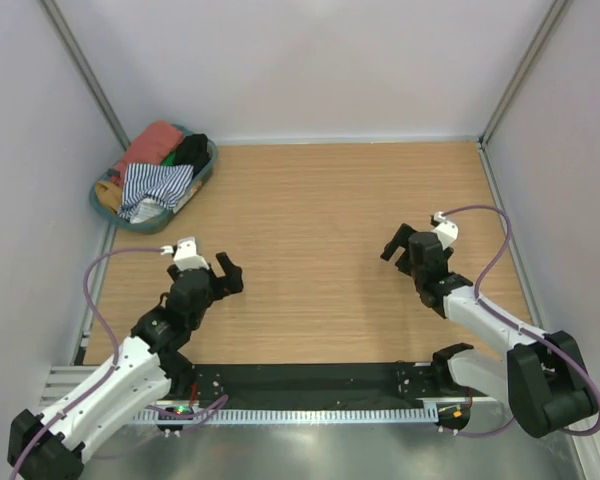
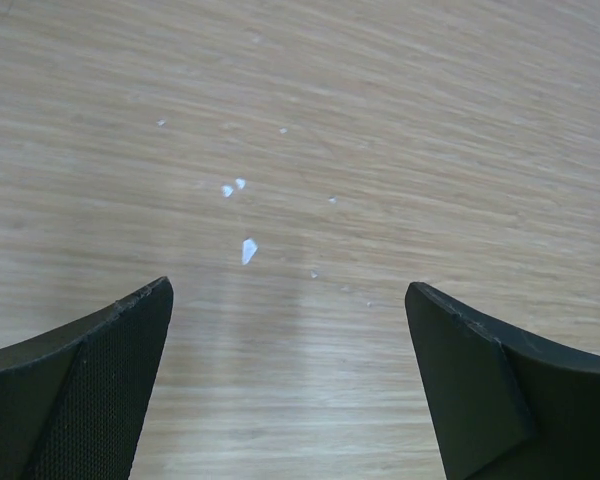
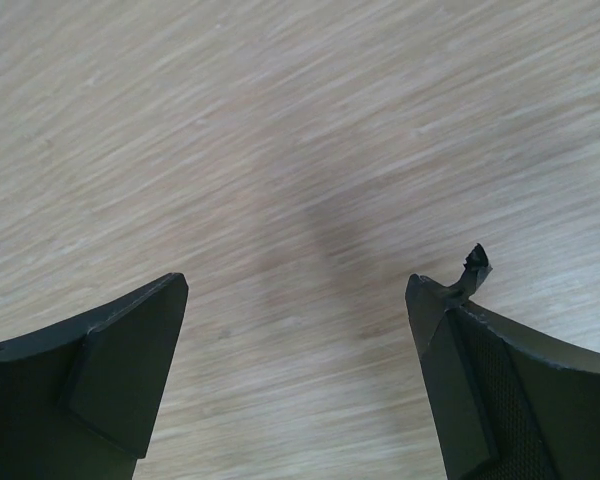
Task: Fold and stack the tank tops
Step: Grab the tank top from the pile
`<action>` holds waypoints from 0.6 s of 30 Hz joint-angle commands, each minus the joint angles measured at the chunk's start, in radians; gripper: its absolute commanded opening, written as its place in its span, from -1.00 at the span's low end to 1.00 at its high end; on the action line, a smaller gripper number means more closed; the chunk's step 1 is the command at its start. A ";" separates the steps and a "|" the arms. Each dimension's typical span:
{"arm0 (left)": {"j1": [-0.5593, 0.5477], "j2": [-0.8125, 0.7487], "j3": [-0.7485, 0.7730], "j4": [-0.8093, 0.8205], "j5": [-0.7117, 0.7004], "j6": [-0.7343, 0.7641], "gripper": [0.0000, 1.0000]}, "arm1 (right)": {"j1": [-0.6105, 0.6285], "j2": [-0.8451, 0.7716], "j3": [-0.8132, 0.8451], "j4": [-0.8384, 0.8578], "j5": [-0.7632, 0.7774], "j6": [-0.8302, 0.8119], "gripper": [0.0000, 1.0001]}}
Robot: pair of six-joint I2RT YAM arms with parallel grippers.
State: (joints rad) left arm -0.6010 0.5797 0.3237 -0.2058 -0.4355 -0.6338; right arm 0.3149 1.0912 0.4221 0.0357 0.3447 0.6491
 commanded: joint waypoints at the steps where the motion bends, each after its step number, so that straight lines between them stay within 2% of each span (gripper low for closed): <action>1: 0.000 0.048 0.130 -0.123 -0.133 -0.110 0.99 | 0.003 -0.027 0.007 0.096 0.016 -0.005 0.99; 2: 0.006 0.096 0.174 -0.186 -0.222 -0.148 0.99 | 0.003 -0.024 0.004 0.104 0.008 -0.006 0.99; 4: 0.047 0.149 0.320 -0.304 -0.255 -0.214 0.99 | 0.004 -0.019 0.001 0.124 -0.019 -0.006 0.99; 6: 0.102 0.235 0.457 -0.337 -0.235 -0.204 0.99 | 0.004 -0.008 0.001 0.139 -0.047 -0.020 0.99; 10: 0.344 0.397 0.636 -0.385 -0.135 -0.240 0.99 | 0.004 0.006 0.004 0.147 -0.073 -0.031 0.99; 12: 0.417 0.522 0.742 -0.394 -0.062 -0.248 0.99 | 0.004 0.012 0.003 0.148 -0.082 -0.035 0.99; 13: 0.481 0.566 0.782 -0.418 -0.048 -0.257 0.99 | 0.004 0.012 0.004 0.148 -0.090 -0.035 1.00; 18: 0.637 0.862 1.076 -0.561 -0.040 -0.282 0.99 | 0.004 0.007 0.003 0.156 -0.110 -0.037 1.00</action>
State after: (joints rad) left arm -0.0406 1.3384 1.2835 -0.6247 -0.5087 -0.8803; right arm 0.3149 1.1019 0.4221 0.1383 0.2523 0.6296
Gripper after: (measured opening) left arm 0.995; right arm 0.996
